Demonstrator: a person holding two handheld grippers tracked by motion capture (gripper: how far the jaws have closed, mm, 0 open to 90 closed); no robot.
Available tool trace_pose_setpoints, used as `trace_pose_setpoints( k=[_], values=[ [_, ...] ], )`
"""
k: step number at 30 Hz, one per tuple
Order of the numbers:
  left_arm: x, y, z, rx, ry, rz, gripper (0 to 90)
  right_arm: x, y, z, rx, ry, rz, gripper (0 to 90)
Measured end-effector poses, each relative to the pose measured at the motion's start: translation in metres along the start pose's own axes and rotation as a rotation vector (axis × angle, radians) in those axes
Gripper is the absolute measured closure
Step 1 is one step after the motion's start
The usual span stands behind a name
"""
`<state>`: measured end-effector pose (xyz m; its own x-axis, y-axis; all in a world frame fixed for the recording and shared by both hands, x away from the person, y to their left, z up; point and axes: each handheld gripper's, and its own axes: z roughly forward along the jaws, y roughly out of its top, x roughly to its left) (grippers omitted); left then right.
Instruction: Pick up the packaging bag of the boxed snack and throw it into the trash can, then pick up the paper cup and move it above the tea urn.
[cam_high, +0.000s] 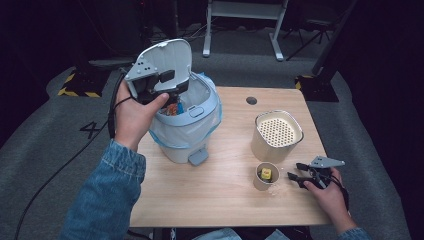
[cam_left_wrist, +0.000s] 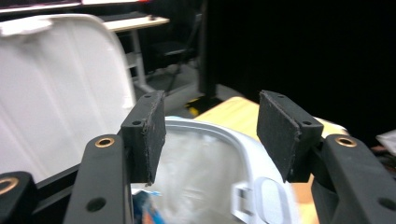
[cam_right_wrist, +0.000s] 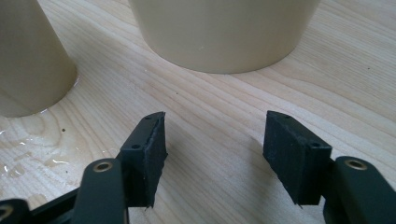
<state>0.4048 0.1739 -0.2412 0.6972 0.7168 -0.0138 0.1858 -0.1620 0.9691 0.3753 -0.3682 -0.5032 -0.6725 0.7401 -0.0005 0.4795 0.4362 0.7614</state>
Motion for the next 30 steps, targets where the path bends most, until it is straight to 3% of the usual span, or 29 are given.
trace_pose_setpoints(
  k=[6,10,14,17,27,30],
  values=[
    [-0.011,-0.015,-0.013,0.02,-0.114,0.05,41.7,0.0,0.0,0.0,0.001,0.0,0.0,39.6],
    [-0.021,-0.025,-0.022,0.034,-0.148,0.074,41.3,0.0,0.0,0.0,0.0,0.0,0.001,39.5],
    [-0.03,-0.037,-0.029,0.041,-0.187,0.073,41.0,0.0,0.0,0.0,0.0,0.001,0.001,39.6],
    [-0.035,-0.051,-0.031,0.06,-0.216,0.082,40.5,0.0,0.0,0.0,0.005,-0.007,0.0,33.3],
    [-0.047,-0.099,-0.044,0.103,-0.261,0.086,40.2,0.001,-0.001,-0.001,0.016,-0.029,0.017,29.9],
    [-0.052,-0.116,-0.043,0.126,-0.241,0.09,40.3,0.004,0.001,-0.004,0.047,-0.017,0.009,30.7]
  ],
)
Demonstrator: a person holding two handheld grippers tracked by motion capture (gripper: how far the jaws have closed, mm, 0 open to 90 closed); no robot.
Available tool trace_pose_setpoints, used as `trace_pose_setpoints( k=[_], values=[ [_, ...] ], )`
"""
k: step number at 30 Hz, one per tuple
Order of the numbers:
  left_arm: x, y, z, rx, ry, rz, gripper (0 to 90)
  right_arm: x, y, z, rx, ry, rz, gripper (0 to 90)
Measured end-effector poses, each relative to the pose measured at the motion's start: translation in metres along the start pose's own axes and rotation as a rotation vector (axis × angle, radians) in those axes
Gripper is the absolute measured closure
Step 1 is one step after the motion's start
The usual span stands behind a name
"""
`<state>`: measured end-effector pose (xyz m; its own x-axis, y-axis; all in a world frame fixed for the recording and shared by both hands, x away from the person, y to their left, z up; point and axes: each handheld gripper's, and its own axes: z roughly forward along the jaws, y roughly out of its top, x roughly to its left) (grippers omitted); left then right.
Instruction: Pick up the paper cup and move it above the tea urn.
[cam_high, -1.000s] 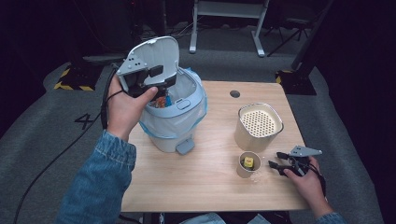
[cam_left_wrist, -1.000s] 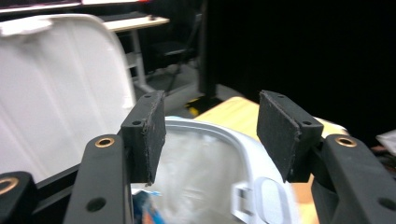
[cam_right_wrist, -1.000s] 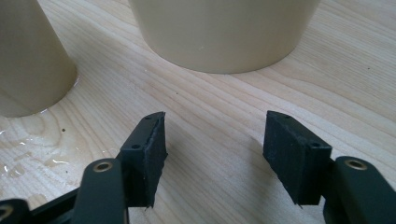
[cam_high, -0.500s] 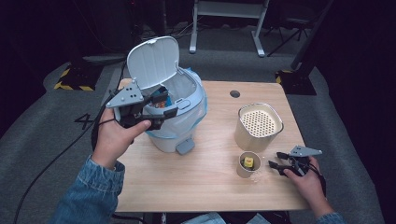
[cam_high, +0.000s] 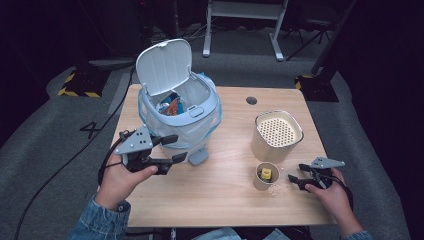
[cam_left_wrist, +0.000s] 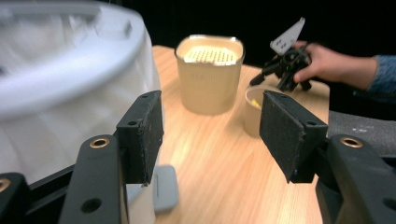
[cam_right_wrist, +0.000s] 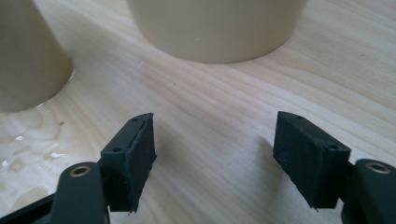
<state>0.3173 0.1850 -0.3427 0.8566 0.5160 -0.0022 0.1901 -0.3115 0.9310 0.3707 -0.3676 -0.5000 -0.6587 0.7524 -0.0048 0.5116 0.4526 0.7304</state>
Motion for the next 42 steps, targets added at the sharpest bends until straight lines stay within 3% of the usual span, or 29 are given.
trace_pose_setpoints(
  k=[3,9,11,22,30,35,38,42],
  values=[
    [0.0,-0.018,0.006,0.038,0.027,0.004,40.1,0.004,0.001,-0.003,0.009,0.027,-0.004,31.2],
    [0.001,-0.053,0.018,0.034,0.034,-0.063,39.8,0.015,0.004,-0.004,0.002,0.09,-0.037,30.8],
    [0.002,-0.064,0.021,0.038,0.033,-0.086,39.6,0.017,0.005,-0.002,0.013,0.083,-0.055,31.3],
    [0.011,-0.109,0.045,0.159,0.043,-0.126,38.5,0.025,0.012,-0.006,0.009,0.121,-0.078,26.1],
    [0.016,-0.128,0.059,0.267,0.069,-0.126,38.3,0.035,0.017,-0.005,-0.006,0.164,-0.11,23.2],
    [0.021,-0.137,0.061,0.308,0.093,-0.128,37.1,0.044,0.022,-0.002,-0.049,0.213,-0.123,20.4],
    [0.026,-0.141,0.061,0.335,0.126,-0.11,35.2,0.051,0.025,0.002,-0.089,0.237,-0.131,19.7],
    [0.028,-0.144,0.063,0.373,0.141,-0.097,35.1,0.059,0.029,0.008,-0.094,0.278,-0.174,20.3]
  ],
)
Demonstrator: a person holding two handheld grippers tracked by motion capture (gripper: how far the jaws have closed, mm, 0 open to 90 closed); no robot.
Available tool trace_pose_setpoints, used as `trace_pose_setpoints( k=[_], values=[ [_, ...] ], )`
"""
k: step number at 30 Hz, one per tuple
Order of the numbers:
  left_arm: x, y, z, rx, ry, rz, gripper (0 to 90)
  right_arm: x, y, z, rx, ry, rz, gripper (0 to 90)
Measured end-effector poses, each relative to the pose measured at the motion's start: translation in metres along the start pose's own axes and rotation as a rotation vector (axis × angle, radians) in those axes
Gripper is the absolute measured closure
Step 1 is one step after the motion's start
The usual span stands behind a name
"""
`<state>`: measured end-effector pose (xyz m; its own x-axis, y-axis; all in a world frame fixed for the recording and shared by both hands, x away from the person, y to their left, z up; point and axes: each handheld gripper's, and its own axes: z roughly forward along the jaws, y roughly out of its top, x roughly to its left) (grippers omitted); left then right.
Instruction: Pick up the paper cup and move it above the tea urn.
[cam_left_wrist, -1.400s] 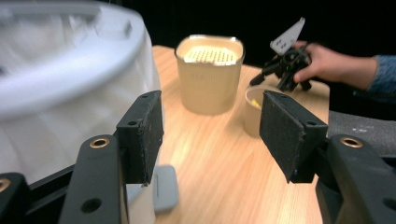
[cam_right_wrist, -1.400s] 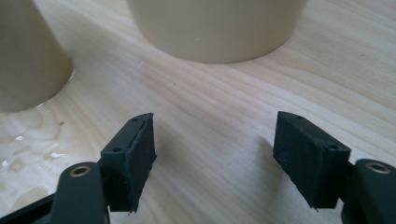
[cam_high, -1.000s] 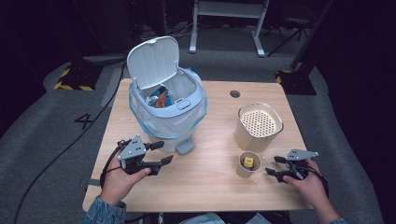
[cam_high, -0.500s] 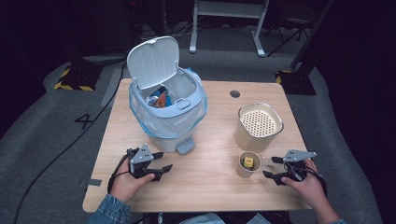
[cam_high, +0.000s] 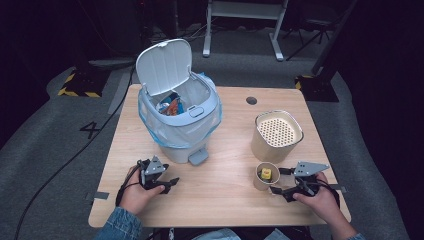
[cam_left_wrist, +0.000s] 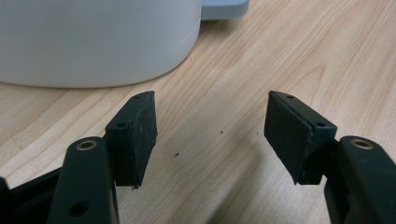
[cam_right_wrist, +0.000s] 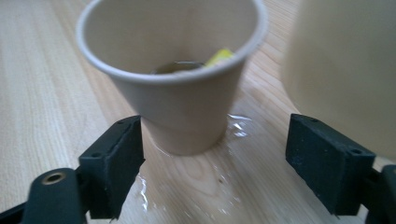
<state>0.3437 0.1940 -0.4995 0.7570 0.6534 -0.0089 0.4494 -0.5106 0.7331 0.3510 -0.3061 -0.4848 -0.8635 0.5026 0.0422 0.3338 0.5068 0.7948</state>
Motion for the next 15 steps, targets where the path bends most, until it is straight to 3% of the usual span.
trace_pose_setpoints(
  k=[4,11,15],
  values=[
    [0.0,-0.002,0.004,0.028,0.005,0.0,34.7,0.005,0.001,0.01,-0.034,0.044,-0.013,21.2],
    [0.002,-0.001,0.004,0.031,0.002,-0.011,33.4,0.007,0.003,0.023,-0.092,0.06,-0.018,22.5],
    [0.002,-0.001,0.005,0.033,0.001,-0.017,31.7,0.006,0.003,0.028,-0.114,0.064,-0.01,28.2]
  ],
)
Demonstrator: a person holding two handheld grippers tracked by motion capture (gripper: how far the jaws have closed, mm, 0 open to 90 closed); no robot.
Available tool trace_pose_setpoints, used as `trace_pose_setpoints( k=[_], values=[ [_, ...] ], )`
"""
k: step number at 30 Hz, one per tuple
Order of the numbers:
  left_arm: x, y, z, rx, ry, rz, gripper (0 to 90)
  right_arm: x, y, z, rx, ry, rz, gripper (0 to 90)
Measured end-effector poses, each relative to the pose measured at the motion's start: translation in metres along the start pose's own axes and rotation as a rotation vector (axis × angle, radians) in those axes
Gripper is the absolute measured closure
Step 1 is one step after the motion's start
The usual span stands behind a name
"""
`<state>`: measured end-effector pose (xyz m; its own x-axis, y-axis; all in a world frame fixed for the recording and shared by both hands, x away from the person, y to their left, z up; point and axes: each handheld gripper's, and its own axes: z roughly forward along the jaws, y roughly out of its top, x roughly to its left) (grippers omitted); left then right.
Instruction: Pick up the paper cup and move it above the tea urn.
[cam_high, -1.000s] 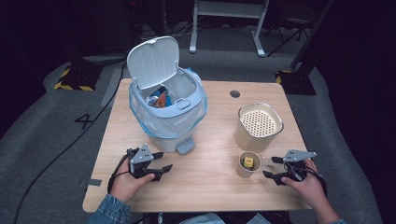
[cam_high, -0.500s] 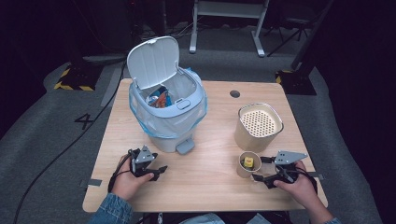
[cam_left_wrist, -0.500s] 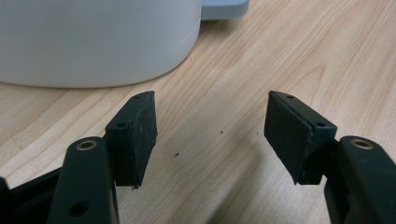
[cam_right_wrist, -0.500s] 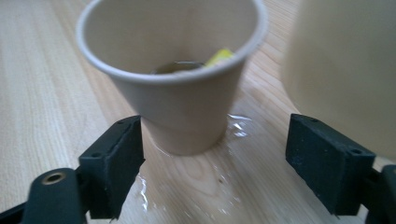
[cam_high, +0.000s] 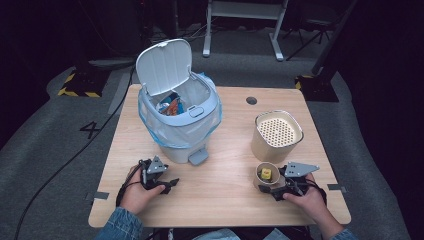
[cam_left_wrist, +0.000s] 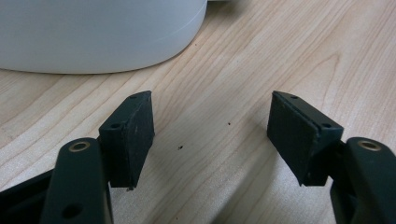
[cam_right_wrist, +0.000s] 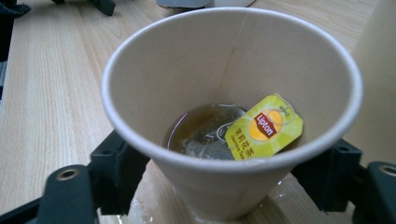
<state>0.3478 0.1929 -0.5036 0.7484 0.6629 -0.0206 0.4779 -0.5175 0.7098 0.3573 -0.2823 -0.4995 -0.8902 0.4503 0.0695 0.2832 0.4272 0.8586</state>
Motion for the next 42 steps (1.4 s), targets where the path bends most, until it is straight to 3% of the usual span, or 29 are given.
trace_pose_setpoints(
  k=[6,15,30,42],
  values=[
    [0.001,0.0,0.0,0.0,0.0,0.002,31.4,-0.001,0.002,-0.003,0.001,0.003,-0.05,31.1],
    [0.001,0.001,0.001,0.0,0.001,-0.003,31.3,-0.004,0.022,-0.025,-0.042,-0.001,-0.061,31.8],
    [0.001,0.001,0.001,0.0,0.002,-0.002,31.4,-0.02,0.078,-0.083,-0.041,-0.051,-0.074,32.1],
    [0.001,0.001,0.001,0.0,0.001,-0.003,31.5,-0.046,0.121,-0.11,-0.084,-0.104,-0.093,32.1]
  ],
)
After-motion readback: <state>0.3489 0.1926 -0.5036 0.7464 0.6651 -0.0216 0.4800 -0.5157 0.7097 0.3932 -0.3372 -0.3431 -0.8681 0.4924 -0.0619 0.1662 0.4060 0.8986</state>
